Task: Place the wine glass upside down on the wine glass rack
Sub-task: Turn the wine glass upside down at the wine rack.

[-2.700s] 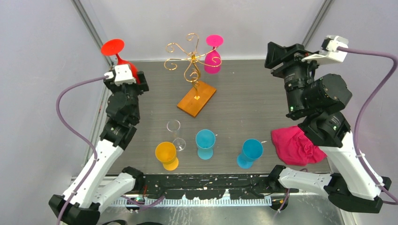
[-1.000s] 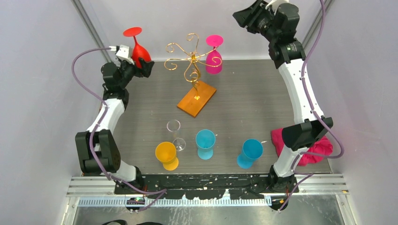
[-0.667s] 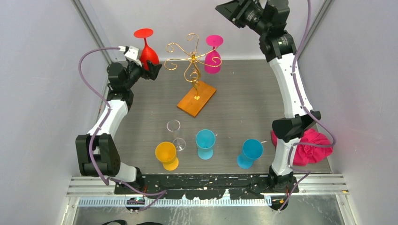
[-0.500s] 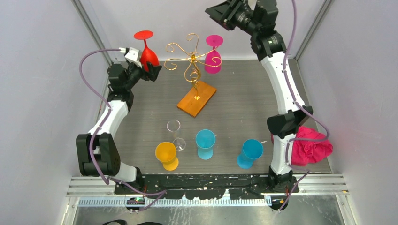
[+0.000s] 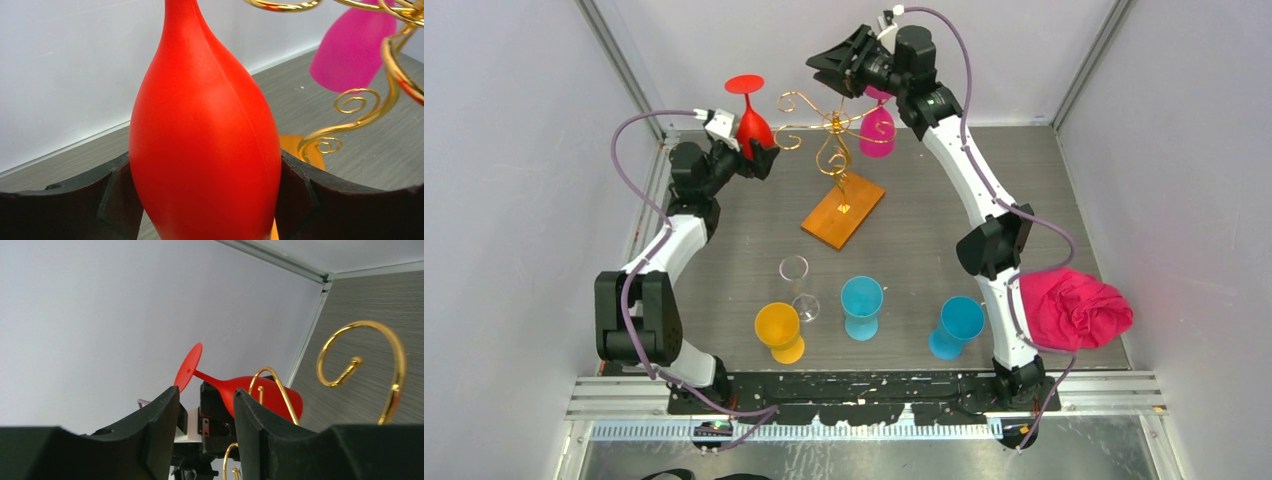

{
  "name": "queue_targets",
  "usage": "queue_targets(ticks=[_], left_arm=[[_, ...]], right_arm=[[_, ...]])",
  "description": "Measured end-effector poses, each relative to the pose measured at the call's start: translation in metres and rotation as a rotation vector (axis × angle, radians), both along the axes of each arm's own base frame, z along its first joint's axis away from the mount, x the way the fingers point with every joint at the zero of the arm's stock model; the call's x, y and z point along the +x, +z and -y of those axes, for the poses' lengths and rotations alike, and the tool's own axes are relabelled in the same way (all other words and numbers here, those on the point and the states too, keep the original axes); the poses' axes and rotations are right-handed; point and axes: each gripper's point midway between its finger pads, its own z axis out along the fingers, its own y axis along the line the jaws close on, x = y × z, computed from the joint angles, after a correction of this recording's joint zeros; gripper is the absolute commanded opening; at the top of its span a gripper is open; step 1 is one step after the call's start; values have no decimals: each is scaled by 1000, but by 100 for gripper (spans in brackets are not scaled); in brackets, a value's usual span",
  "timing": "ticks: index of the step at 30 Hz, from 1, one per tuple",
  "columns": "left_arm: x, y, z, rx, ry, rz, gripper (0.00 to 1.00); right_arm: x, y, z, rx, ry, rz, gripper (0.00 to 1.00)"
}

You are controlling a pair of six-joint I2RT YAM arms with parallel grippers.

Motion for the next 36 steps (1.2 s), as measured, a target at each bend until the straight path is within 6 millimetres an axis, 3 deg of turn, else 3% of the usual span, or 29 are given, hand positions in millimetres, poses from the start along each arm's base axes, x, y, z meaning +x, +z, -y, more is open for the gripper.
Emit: queue_targets(ticks=[10,17,25,36], left_arm=[[-6,-12,23,17,-27,1,45],[-9,-14,25,24,-8,16,44],[-15,2,34,49,-12,78,44],[-17,2,41,76,-20,95,43]], right_arm=[[-16,17,-15,34,38,30,49],[-19,6,-18,4,41,-7,48],[-29,-8,-29,-39,58,-47,46],[-42,-13,-42,-63,85,-58,44]])
